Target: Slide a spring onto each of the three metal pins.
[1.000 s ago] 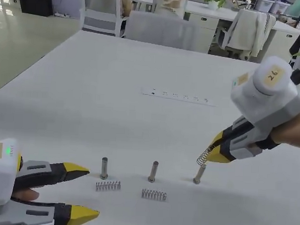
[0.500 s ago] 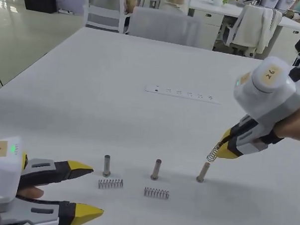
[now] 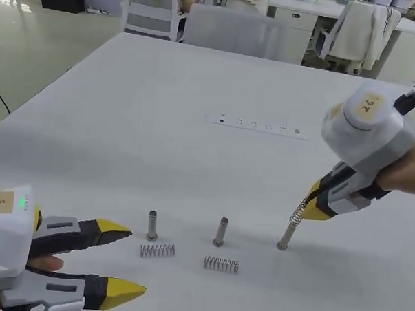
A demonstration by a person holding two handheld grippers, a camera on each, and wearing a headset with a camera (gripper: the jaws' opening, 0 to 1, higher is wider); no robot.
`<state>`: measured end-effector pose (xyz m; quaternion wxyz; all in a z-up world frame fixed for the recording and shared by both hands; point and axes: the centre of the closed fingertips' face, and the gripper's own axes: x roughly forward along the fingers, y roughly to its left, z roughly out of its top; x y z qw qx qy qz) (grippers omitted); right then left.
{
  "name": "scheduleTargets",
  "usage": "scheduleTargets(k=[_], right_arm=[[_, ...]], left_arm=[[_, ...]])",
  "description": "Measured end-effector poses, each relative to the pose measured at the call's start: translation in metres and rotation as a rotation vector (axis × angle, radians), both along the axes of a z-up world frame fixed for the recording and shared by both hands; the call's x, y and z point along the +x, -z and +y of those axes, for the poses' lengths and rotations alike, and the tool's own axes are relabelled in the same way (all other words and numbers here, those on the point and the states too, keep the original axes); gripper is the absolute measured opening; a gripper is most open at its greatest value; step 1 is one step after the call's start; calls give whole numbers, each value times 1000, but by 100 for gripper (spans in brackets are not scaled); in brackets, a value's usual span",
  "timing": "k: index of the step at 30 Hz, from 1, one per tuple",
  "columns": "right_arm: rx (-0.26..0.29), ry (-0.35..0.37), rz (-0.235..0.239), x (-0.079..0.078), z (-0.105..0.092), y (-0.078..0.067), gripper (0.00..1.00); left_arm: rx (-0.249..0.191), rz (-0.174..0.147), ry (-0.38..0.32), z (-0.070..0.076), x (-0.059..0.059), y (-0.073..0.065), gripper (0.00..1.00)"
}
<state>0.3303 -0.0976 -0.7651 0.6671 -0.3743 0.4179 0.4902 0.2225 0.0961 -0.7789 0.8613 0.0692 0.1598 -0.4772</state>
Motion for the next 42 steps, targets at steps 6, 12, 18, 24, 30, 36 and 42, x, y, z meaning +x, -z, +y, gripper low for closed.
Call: scheduleTargets(k=[6, 12, 18, 24, 30, 36, 42], right_arm=[[-16, 3, 4, 2, -3, 5, 7], [-17, 3, 11, 1, -2, 8, 7], [-26, 2, 18, 2, -3, 13, 7], [-32, 2, 30, 1, -1, 20, 7], [-42, 5, 38, 2, -1, 31, 8], [-52, 7, 46, 1, -1, 40, 8], [-52, 17, 54, 2, -2, 49, 8]], left_arm=[[0, 1, 2, 0, 0, 0, 43], [2, 2, 2, 0, 1, 1, 43], [2, 3, 2, 1, 1, 2, 42], [2, 4, 1, 2, 1, 2, 42], [3, 3, -1, 2, 1, 2, 42], [3, 3, -1, 2, 1, 2, 42], [4, 4, 1, 2, 0, 2, 42]])
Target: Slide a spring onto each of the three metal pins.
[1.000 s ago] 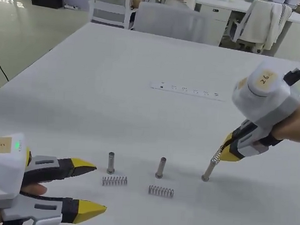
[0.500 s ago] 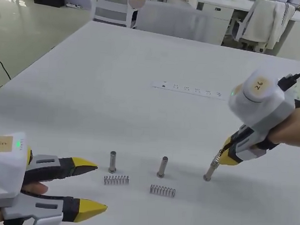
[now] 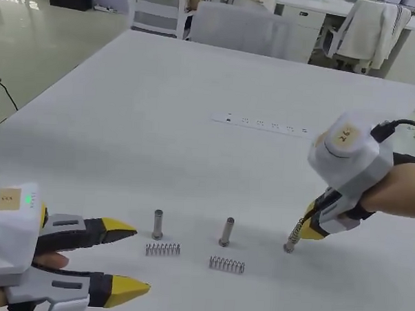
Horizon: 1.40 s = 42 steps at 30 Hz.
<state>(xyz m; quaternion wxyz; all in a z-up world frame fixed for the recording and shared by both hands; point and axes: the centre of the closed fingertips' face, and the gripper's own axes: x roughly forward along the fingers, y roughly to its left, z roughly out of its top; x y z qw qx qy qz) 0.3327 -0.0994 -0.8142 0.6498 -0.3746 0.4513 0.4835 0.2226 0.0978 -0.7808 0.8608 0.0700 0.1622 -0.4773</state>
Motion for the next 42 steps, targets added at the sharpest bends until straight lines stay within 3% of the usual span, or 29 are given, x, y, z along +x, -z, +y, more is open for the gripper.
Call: scheduleTargets(k=[17, 34, 42], right_arm=[[-14, 19, 14, -1, -2, 18, 8], [-17, 22, 17, -1, -3, 19, 9], [-19, 20, 12, -2, -4, 22, 15]], left_arm=[[4, -1, 0, 0, -1, -1, 42], [-1, -3, -4, 2, -2, -1, 41], [0, -3, -5, 3, -1, 0, 41]])
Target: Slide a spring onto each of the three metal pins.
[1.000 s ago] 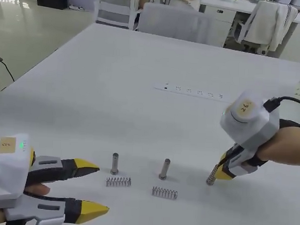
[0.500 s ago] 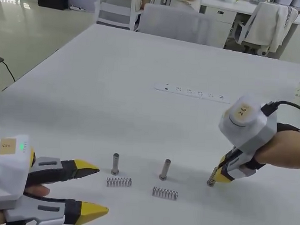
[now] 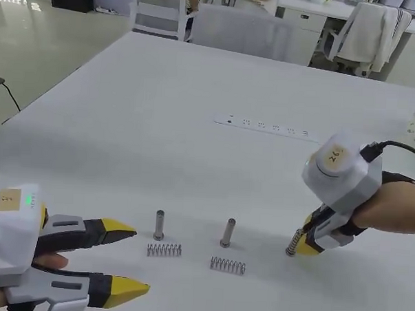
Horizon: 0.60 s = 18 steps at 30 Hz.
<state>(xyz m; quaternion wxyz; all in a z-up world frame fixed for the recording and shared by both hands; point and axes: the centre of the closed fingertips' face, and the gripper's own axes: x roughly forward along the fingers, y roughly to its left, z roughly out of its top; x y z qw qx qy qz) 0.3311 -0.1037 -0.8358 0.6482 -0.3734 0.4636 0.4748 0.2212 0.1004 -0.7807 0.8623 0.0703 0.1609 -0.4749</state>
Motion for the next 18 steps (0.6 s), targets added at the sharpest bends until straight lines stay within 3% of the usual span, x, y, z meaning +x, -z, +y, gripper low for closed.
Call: scheduleTargets(k=[18], right_arm=[[10, 20, -1, -6, -8, -2, 16]], left_arm=[[-2, -5, 2, -1, 1, -1, 42]])
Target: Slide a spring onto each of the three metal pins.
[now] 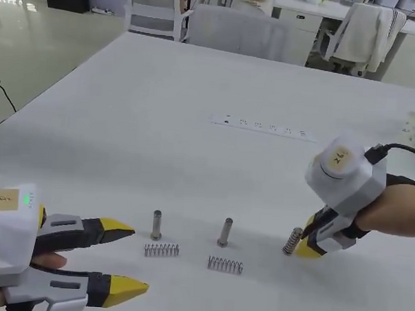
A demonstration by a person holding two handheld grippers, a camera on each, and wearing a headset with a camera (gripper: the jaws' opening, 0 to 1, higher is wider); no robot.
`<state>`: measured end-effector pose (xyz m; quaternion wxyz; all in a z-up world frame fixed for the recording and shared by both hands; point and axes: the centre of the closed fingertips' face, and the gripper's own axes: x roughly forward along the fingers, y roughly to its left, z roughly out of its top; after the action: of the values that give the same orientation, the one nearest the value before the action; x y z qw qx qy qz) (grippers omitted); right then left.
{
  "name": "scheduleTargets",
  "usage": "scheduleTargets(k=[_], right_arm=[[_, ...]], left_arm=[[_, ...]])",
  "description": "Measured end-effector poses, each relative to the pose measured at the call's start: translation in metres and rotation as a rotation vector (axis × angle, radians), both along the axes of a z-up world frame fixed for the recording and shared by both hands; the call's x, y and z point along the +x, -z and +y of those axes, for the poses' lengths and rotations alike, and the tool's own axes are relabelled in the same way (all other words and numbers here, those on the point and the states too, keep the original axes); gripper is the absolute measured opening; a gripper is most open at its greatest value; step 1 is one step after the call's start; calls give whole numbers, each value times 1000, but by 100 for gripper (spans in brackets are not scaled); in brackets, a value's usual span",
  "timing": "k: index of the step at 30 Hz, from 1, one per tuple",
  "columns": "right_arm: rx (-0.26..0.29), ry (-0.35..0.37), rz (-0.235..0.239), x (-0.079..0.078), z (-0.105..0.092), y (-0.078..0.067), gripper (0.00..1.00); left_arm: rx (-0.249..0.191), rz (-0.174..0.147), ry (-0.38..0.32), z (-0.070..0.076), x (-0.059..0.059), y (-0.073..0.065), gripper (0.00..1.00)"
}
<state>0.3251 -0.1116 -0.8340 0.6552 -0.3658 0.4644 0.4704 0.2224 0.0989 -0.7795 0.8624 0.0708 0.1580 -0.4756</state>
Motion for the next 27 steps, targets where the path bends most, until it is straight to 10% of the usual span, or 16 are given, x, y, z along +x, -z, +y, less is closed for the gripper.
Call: scheduleTargets(k=[27], right_arm=[[27, 9, 5, -29, 0, -4, 16]], left_arm=[[0, -4, 9, -1, -1, -2, 42]])
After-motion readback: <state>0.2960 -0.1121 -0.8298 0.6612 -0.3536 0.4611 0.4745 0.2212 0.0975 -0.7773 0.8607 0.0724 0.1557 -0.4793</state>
